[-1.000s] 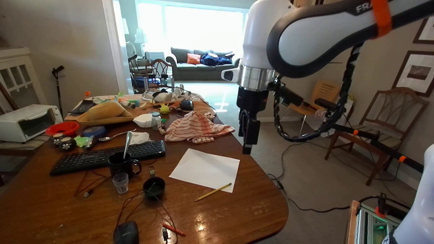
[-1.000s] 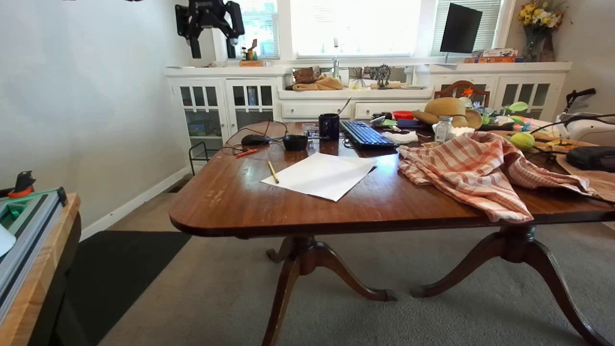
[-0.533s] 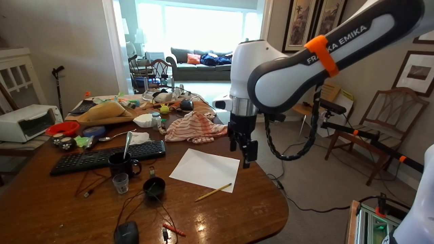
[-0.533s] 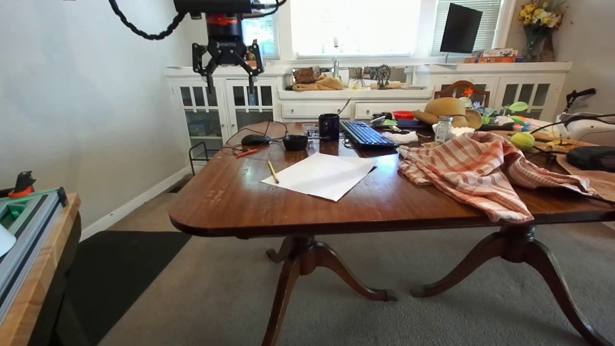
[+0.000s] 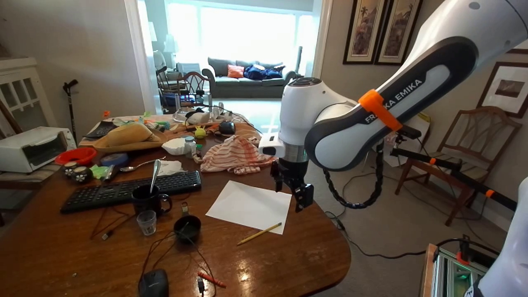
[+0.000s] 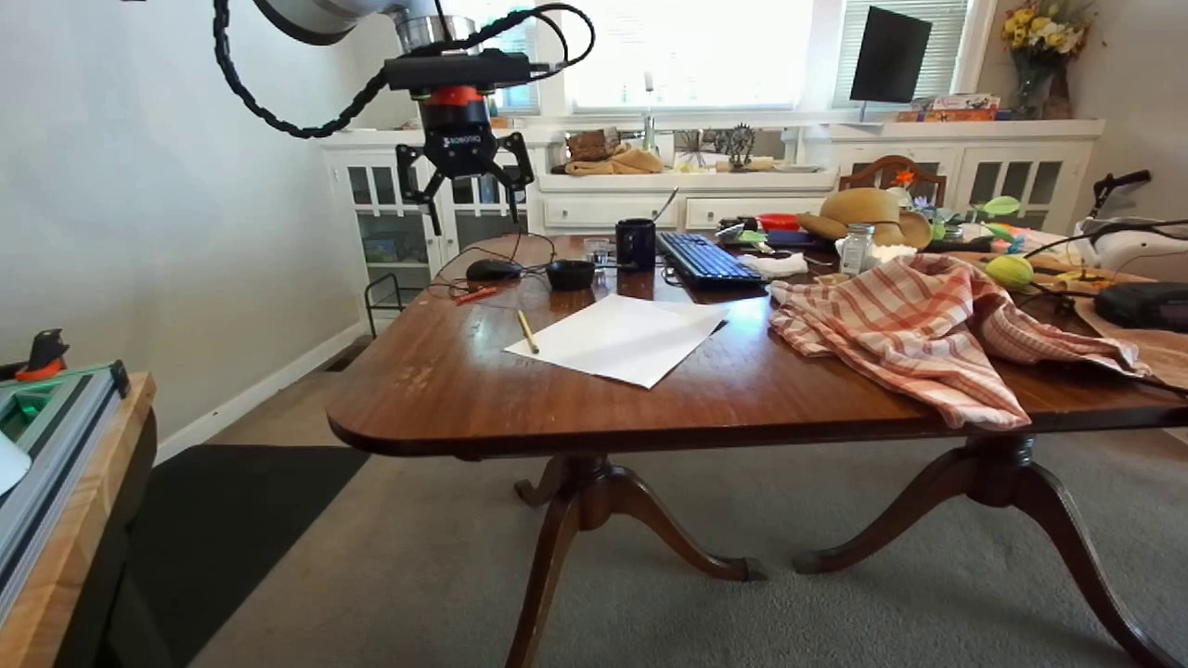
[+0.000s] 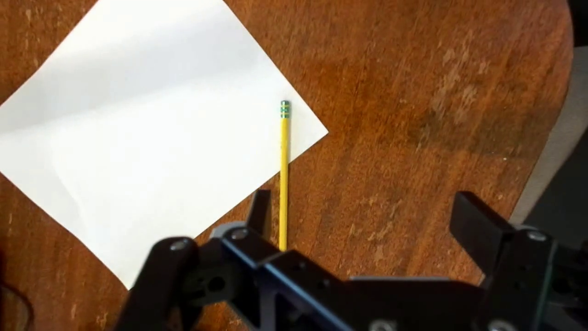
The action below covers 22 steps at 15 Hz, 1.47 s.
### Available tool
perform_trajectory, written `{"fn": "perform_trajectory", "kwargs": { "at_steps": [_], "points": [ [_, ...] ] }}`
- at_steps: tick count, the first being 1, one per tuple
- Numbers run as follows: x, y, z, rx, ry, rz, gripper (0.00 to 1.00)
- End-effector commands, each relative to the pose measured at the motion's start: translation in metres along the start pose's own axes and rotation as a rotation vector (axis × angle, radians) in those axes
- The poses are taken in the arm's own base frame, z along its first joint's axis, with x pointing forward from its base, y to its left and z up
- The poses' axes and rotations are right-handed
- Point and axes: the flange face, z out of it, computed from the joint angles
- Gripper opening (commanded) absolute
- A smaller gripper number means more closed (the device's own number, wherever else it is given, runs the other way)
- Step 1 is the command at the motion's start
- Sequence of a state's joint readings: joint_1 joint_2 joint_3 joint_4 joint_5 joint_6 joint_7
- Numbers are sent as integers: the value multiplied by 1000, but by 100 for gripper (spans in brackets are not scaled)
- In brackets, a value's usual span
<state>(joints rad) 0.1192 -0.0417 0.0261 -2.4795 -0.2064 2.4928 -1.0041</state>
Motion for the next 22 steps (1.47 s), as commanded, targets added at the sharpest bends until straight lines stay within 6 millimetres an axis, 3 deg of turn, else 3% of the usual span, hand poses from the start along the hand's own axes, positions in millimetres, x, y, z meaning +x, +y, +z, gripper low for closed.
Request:
{"fn": "perform_trajectory", "kwargs": {
  "at_steps": [1,17,22],
  "points": [
    [0,0,-1,0,0,-2,100],
    [1,0,-1,-1,-1,-6,100],
    [-11,13,14,-33,46,-6,100]
  ]
}}
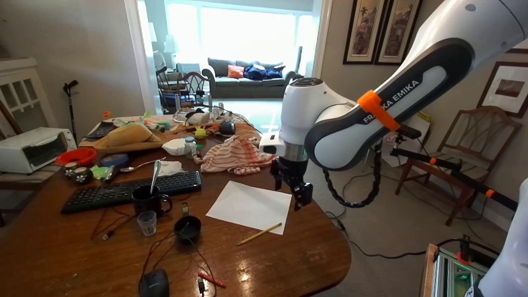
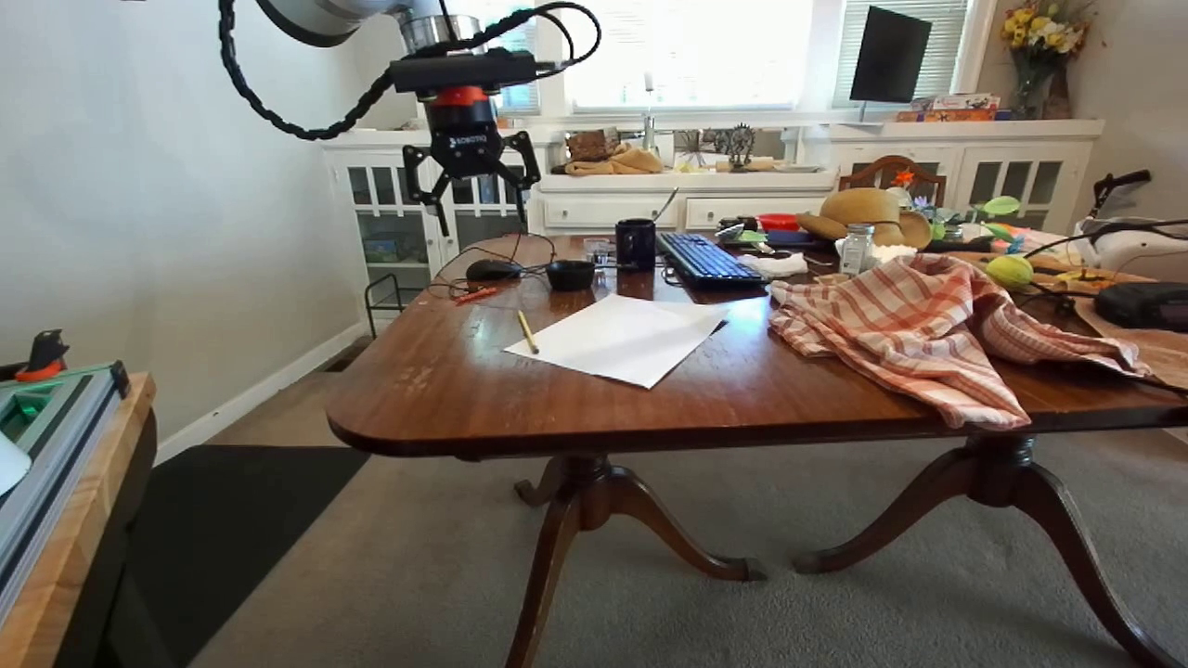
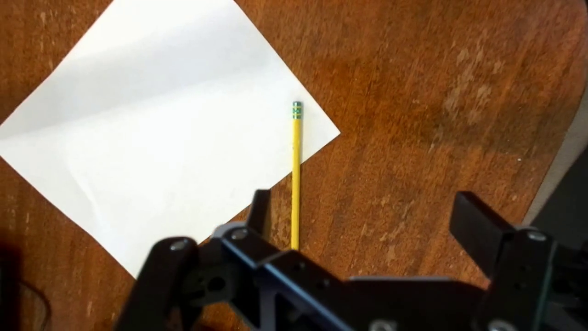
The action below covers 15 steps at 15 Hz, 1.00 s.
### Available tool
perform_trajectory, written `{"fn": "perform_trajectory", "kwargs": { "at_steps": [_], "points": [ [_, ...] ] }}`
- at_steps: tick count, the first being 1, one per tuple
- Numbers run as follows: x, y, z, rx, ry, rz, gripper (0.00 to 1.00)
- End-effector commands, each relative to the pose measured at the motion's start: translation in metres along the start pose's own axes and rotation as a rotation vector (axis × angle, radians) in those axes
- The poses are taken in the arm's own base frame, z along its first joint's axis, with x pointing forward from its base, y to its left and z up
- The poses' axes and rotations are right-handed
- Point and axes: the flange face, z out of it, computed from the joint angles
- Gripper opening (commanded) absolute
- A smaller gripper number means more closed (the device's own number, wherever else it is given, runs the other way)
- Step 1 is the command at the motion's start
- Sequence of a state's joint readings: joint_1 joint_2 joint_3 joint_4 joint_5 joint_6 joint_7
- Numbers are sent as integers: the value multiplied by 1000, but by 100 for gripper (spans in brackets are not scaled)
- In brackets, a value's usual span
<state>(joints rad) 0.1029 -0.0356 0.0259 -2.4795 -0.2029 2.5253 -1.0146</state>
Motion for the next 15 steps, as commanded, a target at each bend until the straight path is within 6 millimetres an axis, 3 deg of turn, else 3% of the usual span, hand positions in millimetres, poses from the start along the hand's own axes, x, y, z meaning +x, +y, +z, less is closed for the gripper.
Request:
{"fn": "perform_trajectory", "kwargs": {
  "at_steps": [1,11,15],
  "points": [
    [-8,10,17,-15,39,-20,100],
    [-18,17,71,62,268,-17,100],
    [-5,17,85,18,319,-19,100]
  ]
}}
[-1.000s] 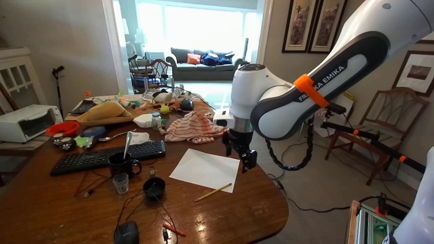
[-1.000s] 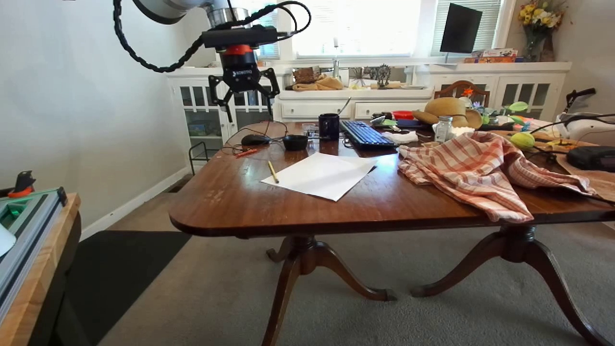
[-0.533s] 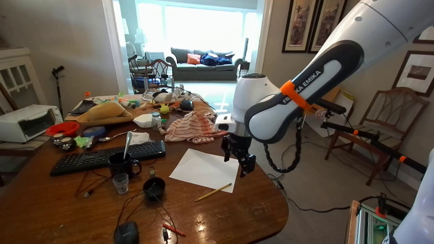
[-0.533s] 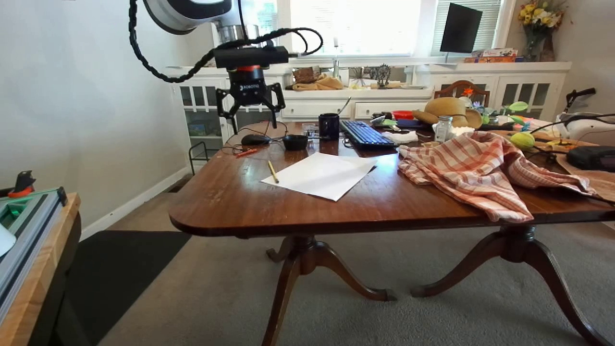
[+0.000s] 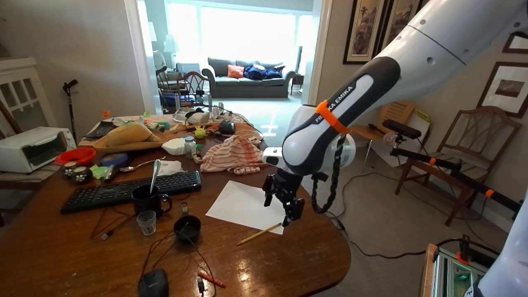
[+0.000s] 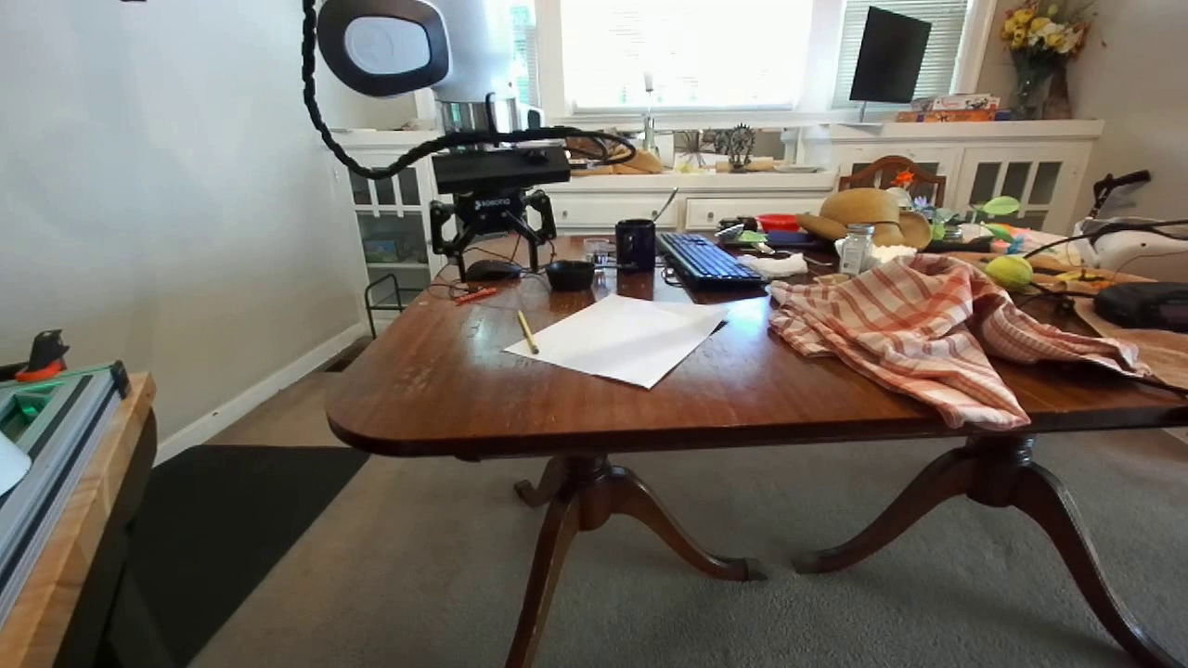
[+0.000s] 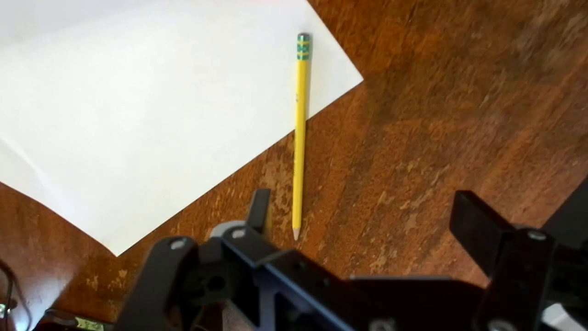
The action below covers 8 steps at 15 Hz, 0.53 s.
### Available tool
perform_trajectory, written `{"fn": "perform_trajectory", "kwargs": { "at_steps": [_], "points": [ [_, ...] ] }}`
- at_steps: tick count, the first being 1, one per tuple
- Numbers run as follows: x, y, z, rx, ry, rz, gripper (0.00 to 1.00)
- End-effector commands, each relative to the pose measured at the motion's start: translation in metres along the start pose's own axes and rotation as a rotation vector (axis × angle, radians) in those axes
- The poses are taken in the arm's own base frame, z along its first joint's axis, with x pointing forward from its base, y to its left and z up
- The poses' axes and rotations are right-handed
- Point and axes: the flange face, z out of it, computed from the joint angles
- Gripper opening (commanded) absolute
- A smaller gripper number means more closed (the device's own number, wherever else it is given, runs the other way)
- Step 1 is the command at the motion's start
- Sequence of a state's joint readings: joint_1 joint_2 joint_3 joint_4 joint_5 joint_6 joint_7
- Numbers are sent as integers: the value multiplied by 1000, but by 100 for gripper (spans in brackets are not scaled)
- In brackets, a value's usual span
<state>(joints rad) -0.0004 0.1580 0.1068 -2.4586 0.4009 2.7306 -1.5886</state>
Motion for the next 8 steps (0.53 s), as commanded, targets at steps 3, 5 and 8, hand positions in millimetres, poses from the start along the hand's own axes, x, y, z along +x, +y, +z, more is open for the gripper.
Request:
{"fn": "perform_trajectory", "kwargs": {
  "at_steps": [3,5,8],
  "points": [
    [9,0,35,-66,29,-16,100],
    [10,0,46,-73,33,-6,100],
    [11,-4,43,-64,26,11,100]
  ]
}}
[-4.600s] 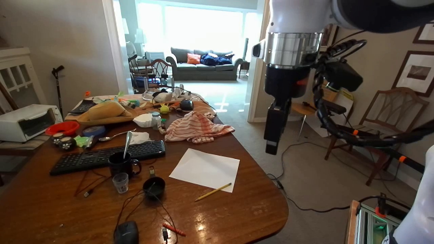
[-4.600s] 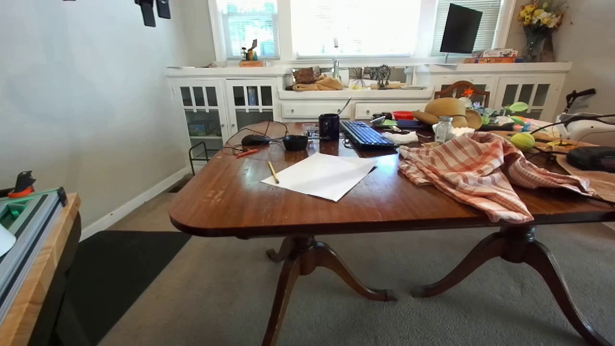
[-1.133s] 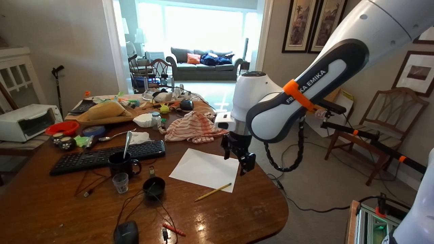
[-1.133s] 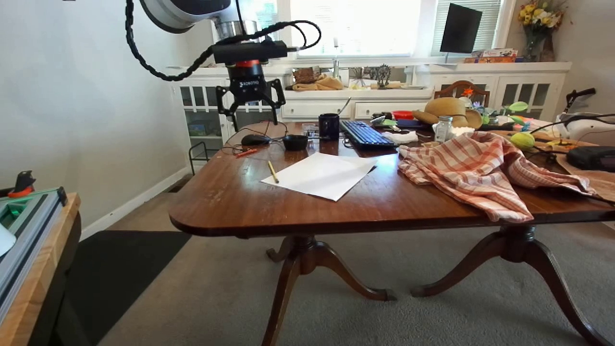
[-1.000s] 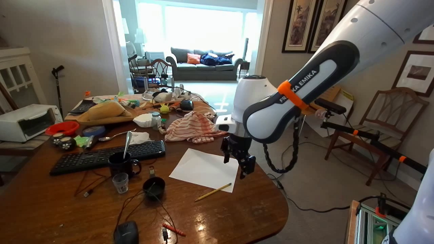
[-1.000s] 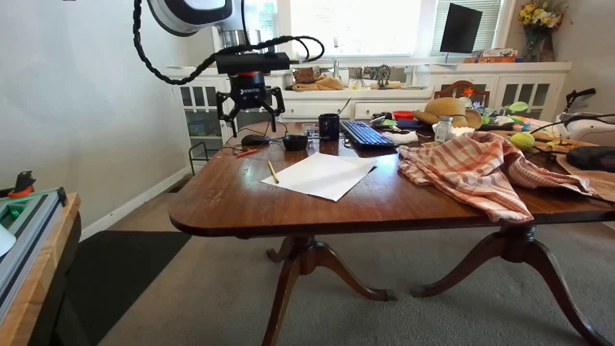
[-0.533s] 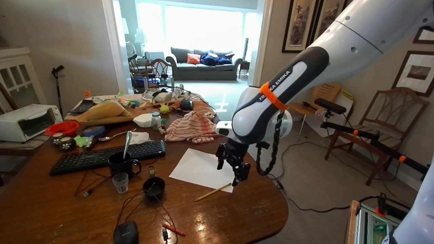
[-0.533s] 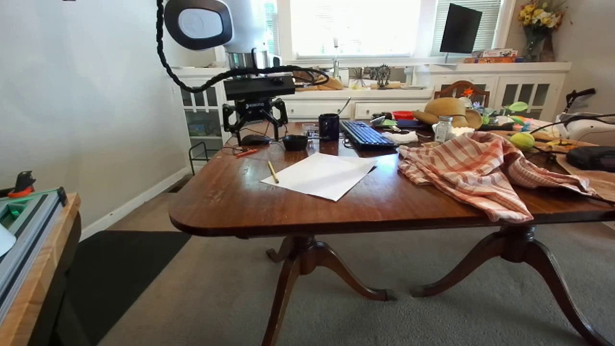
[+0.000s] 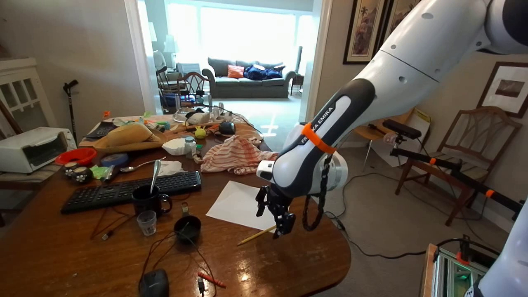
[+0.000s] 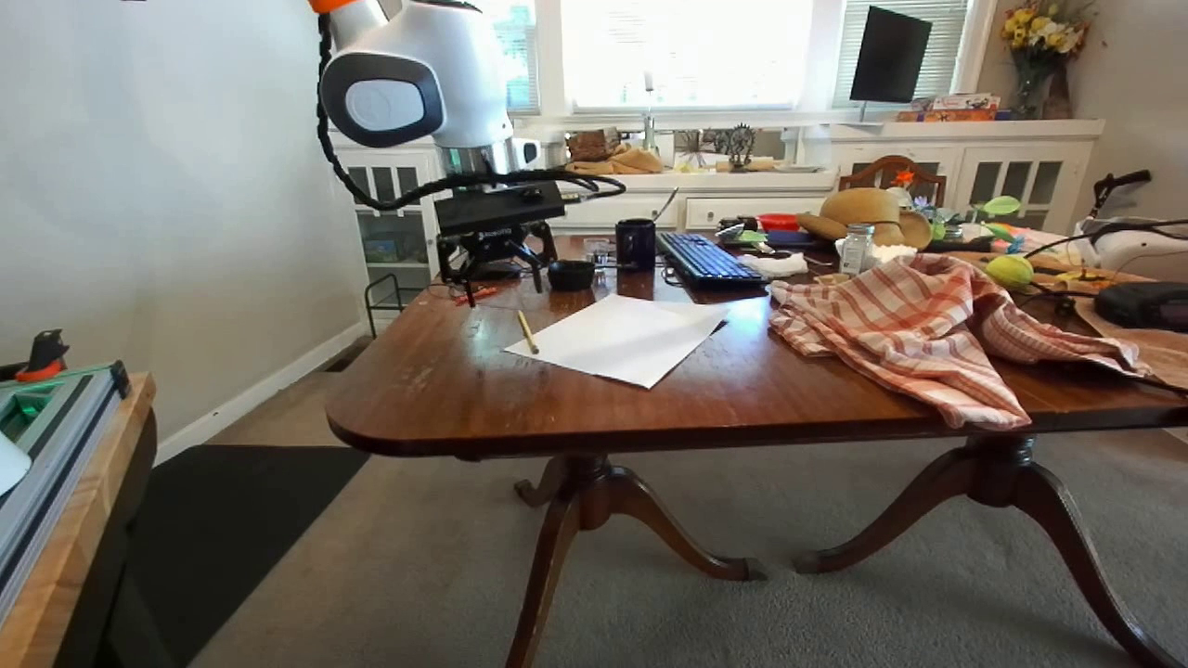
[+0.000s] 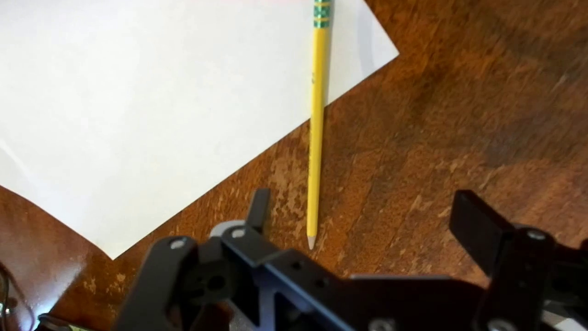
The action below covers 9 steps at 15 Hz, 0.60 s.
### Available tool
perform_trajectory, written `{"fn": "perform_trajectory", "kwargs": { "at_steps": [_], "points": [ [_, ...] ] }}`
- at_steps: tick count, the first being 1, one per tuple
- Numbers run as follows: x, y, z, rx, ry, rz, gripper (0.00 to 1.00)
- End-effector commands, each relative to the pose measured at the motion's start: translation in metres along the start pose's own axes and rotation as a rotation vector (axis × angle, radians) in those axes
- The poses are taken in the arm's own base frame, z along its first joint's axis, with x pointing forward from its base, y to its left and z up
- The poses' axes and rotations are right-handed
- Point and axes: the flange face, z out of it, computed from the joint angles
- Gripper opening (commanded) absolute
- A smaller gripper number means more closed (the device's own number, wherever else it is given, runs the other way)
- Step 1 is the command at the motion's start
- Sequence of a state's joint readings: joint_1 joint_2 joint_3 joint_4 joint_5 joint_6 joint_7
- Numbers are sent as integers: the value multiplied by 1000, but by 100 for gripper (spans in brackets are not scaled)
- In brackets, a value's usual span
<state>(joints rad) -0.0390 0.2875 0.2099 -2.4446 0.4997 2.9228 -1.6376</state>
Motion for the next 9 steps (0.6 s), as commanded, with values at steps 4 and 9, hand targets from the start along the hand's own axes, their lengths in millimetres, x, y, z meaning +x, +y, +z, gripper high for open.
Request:
{"fn": "perform_trajectory", "kwargs": {
  "at_steps": [4,9],
  "points": [
    [0,1,2,1,0,2,100],
    [-2,18,17,5,89,61,100]
  ]
}}
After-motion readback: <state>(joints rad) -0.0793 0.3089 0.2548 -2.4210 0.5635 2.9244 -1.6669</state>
